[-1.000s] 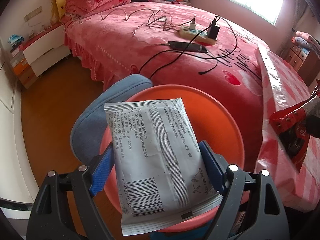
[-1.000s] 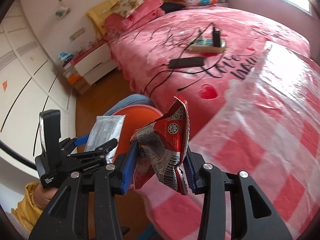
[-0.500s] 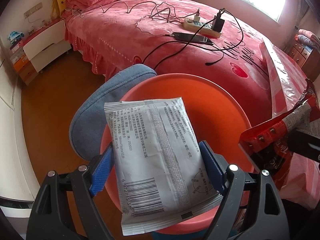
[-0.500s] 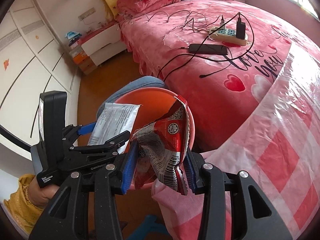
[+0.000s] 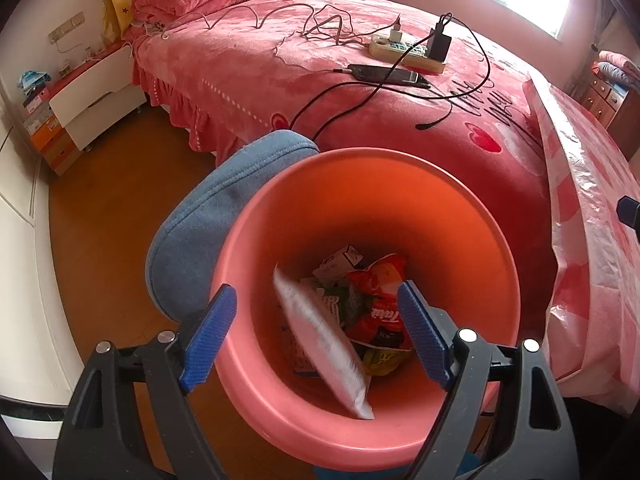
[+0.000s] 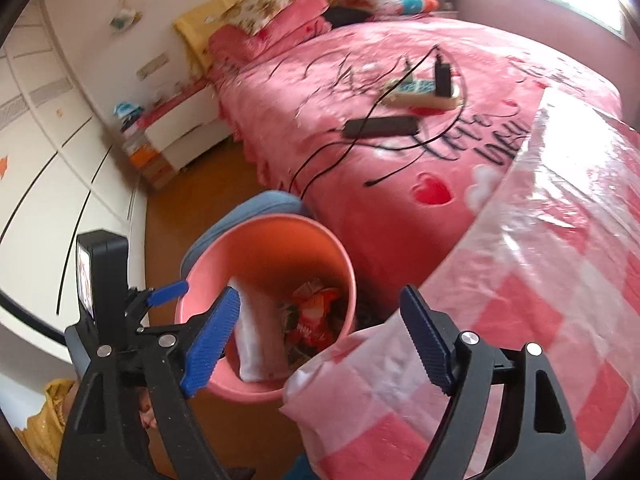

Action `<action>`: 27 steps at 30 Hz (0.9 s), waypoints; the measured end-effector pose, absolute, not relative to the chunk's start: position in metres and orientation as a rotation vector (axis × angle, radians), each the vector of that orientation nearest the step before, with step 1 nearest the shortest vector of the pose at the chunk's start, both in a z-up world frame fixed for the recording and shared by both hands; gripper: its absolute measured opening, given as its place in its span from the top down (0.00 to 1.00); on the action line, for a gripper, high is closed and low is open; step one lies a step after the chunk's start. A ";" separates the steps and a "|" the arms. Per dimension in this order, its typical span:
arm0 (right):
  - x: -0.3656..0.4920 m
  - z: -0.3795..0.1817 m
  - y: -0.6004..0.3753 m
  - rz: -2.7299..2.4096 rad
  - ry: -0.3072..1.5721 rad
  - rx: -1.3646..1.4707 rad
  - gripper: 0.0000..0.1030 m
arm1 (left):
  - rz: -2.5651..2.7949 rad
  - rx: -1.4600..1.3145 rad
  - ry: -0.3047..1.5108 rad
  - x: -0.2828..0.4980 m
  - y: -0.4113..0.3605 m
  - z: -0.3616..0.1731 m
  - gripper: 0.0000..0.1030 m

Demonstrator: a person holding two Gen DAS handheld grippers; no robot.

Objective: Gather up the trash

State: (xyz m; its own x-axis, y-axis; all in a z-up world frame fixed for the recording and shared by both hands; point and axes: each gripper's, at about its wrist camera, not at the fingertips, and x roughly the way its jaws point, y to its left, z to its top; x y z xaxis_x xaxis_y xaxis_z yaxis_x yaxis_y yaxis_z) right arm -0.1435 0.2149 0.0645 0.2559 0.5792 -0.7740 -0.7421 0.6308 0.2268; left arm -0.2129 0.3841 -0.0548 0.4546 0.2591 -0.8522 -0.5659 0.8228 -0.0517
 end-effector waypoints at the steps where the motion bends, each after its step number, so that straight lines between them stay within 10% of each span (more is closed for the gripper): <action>1: -0.143 0.067 0.212 0.890 0.942 -0.201 0.20 | 0.523 -0.355 0.972 -0.213 0.383 -0.054 0.19; 27: -0.148 0.086 0.140 0.740 0.788 -0.203 0.14 | 0.517 -0.188 0.866 -0.179 0.326 0.003 0.14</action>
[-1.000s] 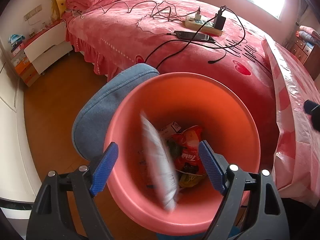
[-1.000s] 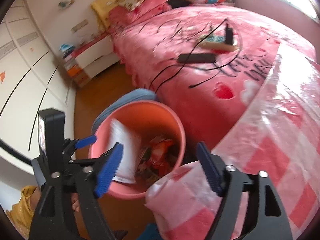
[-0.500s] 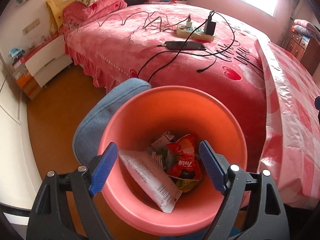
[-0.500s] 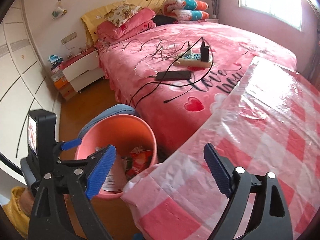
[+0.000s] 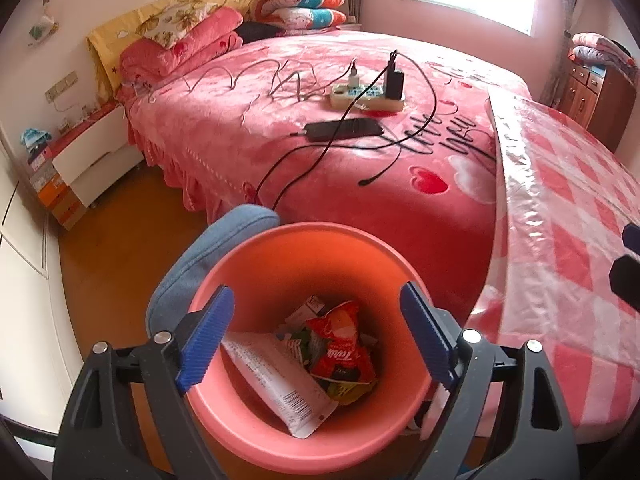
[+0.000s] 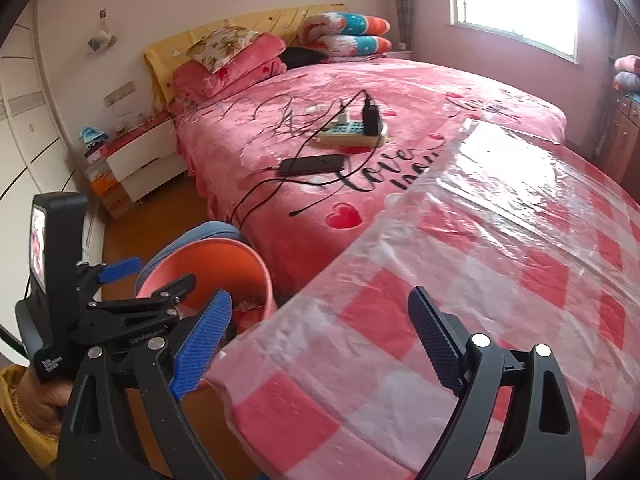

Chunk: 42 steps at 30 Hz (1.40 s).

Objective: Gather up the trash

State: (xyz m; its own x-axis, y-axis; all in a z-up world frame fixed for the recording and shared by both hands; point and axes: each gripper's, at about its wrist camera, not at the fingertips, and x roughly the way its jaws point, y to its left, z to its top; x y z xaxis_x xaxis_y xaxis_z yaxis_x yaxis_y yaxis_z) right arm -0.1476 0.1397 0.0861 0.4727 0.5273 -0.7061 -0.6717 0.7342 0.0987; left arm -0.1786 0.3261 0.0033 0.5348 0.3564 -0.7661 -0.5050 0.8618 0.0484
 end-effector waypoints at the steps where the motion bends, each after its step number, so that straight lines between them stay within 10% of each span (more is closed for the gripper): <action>1: -0.148 0.087 0.135 0.732 0.783 -0.200 0.14 | 0.515 -0.184 0.861 -0.178 0.324 0.005 0.13; 42: -0.117 0.105 -0.056 0.389 0.609 0.002 0.14 | 0.315 0.047 0.773 -0.109 0.160 0.066 0.08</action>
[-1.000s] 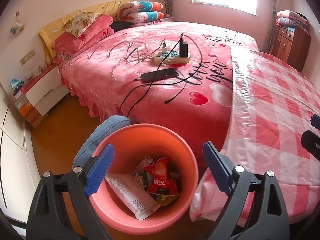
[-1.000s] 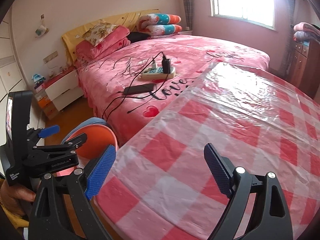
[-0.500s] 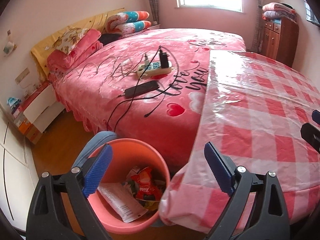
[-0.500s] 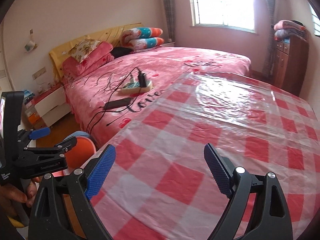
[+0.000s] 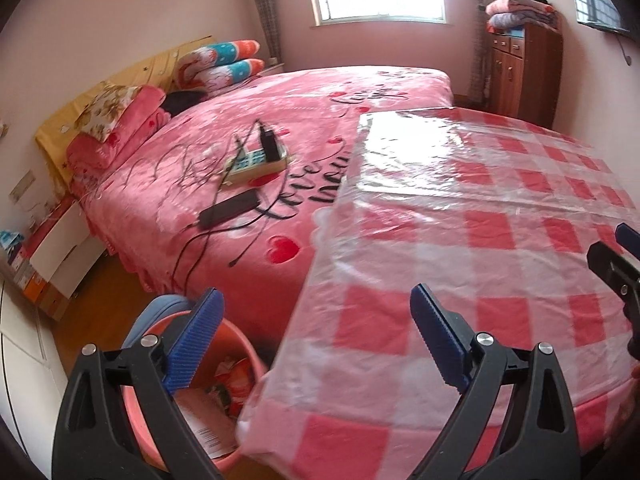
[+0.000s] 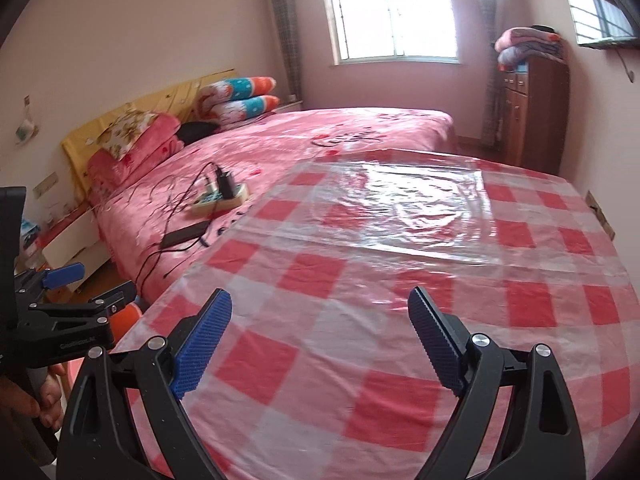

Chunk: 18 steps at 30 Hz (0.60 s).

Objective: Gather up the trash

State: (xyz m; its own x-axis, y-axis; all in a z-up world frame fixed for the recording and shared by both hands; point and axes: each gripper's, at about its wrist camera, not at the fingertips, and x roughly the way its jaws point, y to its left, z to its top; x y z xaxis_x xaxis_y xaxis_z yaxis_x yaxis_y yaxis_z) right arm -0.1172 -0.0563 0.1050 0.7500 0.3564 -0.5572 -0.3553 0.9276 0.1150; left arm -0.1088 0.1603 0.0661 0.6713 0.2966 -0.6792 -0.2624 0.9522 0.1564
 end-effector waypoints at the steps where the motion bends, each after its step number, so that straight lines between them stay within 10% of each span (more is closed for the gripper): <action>1: -0.117 0.105 -0.060 0.379 0.607 0.003 0.14 | 0.307 0.049 0.771 -0.106 0.156 0.067 0.08; 18: -0.107 0.112 -0.152 0.151 0.518 0.055 0.14 | 0.151 0.104 0.699 -0.060 0.058 0.082 0.08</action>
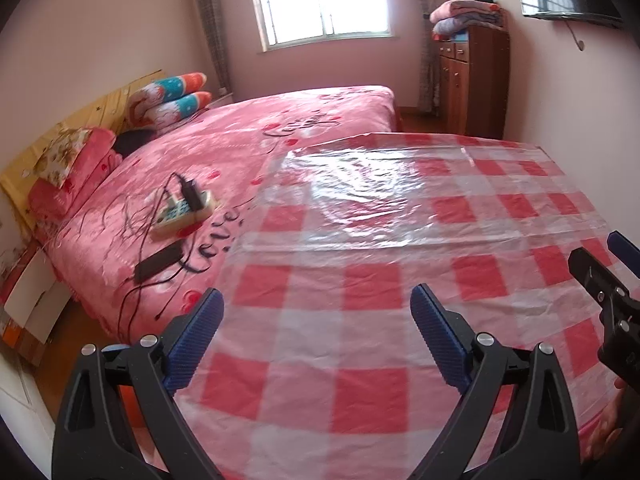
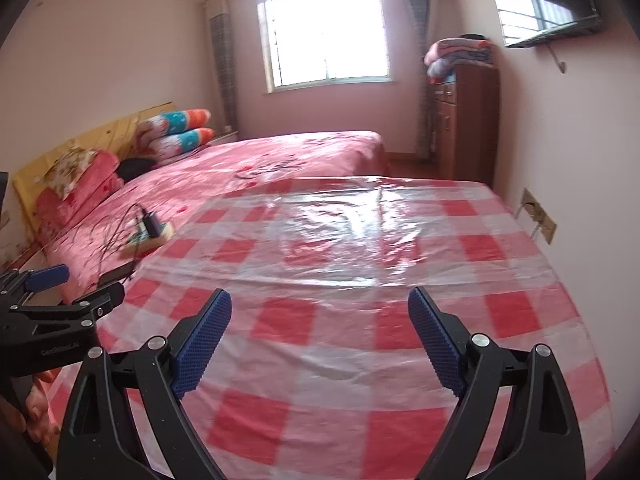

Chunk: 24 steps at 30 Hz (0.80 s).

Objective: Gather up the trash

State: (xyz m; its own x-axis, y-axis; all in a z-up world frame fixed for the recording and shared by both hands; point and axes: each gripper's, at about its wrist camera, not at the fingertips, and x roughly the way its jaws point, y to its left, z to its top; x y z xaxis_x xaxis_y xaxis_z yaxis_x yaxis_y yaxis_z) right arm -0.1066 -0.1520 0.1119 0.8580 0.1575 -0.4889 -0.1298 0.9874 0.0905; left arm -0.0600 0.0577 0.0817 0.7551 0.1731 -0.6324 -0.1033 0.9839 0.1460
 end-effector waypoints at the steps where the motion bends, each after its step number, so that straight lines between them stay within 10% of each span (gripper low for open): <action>1: -0.106 0.112 -0.157 0.140 0.515 0.059 0.14 | 0.142 0.106 0.695 -0.058 0.052 0.083 0.08; 24: -0.113 0.115 -0.230 -0.034 0.438 0.088 0.11 | 0.049 0.098 0.661 -0.043 -0.014 0.082 0.07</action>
